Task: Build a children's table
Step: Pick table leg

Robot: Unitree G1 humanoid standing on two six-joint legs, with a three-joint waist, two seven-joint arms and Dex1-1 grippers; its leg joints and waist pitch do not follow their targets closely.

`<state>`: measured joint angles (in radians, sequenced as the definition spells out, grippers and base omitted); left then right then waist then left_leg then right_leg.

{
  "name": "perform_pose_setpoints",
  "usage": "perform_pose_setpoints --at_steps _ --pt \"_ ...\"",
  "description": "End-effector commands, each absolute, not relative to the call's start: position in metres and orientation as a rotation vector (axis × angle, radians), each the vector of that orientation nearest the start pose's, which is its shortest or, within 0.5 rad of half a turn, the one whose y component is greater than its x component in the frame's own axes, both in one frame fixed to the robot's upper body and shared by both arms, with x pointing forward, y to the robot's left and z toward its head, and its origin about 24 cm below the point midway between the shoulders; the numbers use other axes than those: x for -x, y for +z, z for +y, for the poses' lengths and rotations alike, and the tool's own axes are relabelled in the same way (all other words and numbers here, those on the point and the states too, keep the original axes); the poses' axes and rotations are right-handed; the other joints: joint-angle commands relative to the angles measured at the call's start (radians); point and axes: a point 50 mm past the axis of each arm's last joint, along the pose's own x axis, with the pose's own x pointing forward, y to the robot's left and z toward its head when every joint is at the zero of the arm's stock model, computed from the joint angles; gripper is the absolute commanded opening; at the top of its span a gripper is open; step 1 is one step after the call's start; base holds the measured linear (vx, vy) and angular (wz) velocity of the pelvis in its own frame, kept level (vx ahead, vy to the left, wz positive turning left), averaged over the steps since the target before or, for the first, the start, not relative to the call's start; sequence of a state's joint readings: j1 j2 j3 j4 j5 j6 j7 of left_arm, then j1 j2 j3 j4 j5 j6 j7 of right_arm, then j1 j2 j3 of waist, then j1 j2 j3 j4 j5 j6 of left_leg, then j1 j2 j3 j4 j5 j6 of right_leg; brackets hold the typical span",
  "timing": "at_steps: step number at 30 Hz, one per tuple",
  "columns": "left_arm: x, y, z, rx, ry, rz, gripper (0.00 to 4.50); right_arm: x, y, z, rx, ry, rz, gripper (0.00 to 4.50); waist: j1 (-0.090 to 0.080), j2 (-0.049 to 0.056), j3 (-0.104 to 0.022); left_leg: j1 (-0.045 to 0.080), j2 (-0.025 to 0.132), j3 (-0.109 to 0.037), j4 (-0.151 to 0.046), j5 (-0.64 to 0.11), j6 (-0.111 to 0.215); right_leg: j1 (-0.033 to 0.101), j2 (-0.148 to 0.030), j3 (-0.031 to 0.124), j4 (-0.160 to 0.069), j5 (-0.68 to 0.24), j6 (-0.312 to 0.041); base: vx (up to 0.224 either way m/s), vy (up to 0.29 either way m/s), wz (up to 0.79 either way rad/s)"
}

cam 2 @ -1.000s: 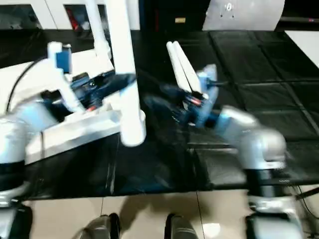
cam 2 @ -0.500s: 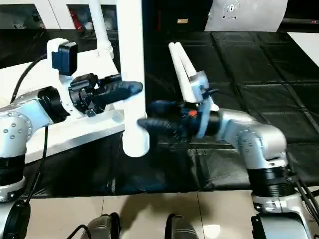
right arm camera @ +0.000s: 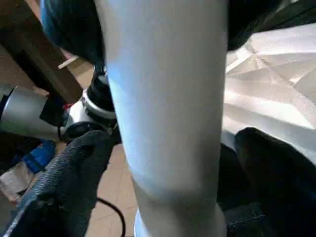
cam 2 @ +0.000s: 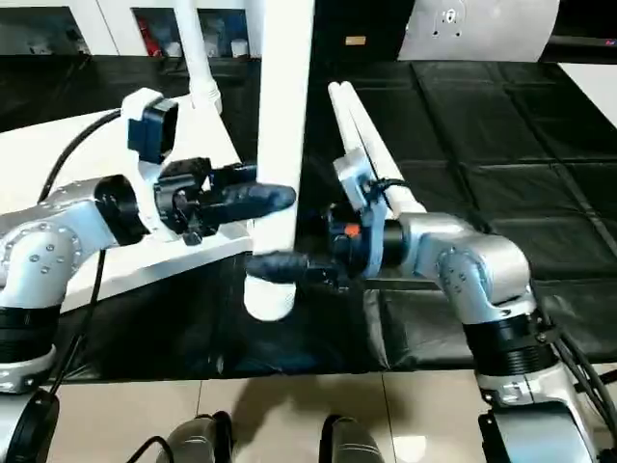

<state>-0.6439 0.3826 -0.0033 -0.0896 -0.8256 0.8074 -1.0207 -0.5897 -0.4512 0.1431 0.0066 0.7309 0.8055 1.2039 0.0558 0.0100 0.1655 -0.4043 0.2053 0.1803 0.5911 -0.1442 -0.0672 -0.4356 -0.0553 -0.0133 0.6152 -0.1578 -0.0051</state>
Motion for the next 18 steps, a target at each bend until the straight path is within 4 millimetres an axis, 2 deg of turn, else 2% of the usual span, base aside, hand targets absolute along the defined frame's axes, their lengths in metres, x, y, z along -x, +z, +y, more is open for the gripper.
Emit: perform_pose_setpoints --at_steps 1,5,7,10,11,15,16,18 --pt "-0.2839 0.2098 0.1028 0.259 -1.537 -0.026 1.86 -0.2847 0.1604 -0.1093 -0.254 1.615 0.258 3.89 -0.001 -0.004 -0.095 0.029 0.006 0.002 -0.058 -0.186 0.013 0.058 -0.048 0.026 -0.07 -0.26 -0.218 0.0 0.0 0.0" --pt "-0.2834 0.2106 0.1008 0.261 -1.543 -0.034 1.86 -0.2852 0.1592 -0.1077 -0.261 1.621 0.263 3.59 -0.001 -0.004 -0.094 0.029 0.006 0.002 -0.059 -0.188 0.011 0.057 -0.049 0.026 -0.071 -0.261 -0.218 0.0 0.0 0.0" --pt "-0.283 0.2113 0.0986 0.262 -1.549 -0.039 1.86 -0.2861 0.1583 -0.1063 -0.264 1.623 0.265 3.28 -0.002 -0.005 -0.094 0.029 0.005 0.002 -0.058 -0.187 0.012 0.057 -0.048 0.026 -0.071 -0.262 -0.218 0.0 0.0 0.0" --pt "-0.2827 0.2114 0.0975 0.261 -1.551 -0.04 1.86 -0.2863 0.1576 -0.1056 -0.264 1.626 0.268 3.23 -0.001 -0.005 -0.094 0.028 0.006 0.002 -0.058 -0.185 0.013 0.057 -0.048 0.026 -0.071 -0.26 -0.217 0.0 0.0 0.0" --pt "-0.2827 0.2114 0.0974 0.261 -1.551 -0.04 1.86 -0.2863 0.1575 -0.1054 -0.265 1.627 0.268 2.93 -0.001 -0.005 -0.094 0.028 0.006 0.002 -0.058 -0.184 0.013 0.057 -0.048 0.026 -0.071 -0.261 -0.216 0.0 0.0 0.0" --pt "-0.2838 0.2118 0.097 0.257 -1.546 -0.044 1.86 -0.2848 0.1561 -0.1045 -0.264 1.639 0.279 2.81 -0.002 -0.005 -0.093 0.029 0.006 0.002 -0.059 -0.195 0.012 0.057 -0.048 0.027 -0.073 -0.275 -0.212 0.0 0.0 0.0" --pt "-0.2844 0.212 0.0969 0.256 -1.543 -0.045 1.86 -0.2841 0.1555 -0.1044 -0.263 1.642 0.283 2.51 -0.002 -0.005 -0.092 0.029 0.006 0.001 -0.06 -0.193 0.011 0.056 -0.048 0.026 -0.073 -0.277 -0.211 0.0 0.0 0.0" --pt "-0.2846 0.2119 0.0969 0.253 -1.542 -0.045 1.86 -0.2835 0.1548 -0.1045 -0.262 1.644 0.286 2.39 -0.002 -0.006 -0.093 0.029 0.006 0.002 -0.059 -0.194 0.011 0.057 -0.048 0.027 -0.073 -0.277 -0.21 0.0 0.0 0.0"
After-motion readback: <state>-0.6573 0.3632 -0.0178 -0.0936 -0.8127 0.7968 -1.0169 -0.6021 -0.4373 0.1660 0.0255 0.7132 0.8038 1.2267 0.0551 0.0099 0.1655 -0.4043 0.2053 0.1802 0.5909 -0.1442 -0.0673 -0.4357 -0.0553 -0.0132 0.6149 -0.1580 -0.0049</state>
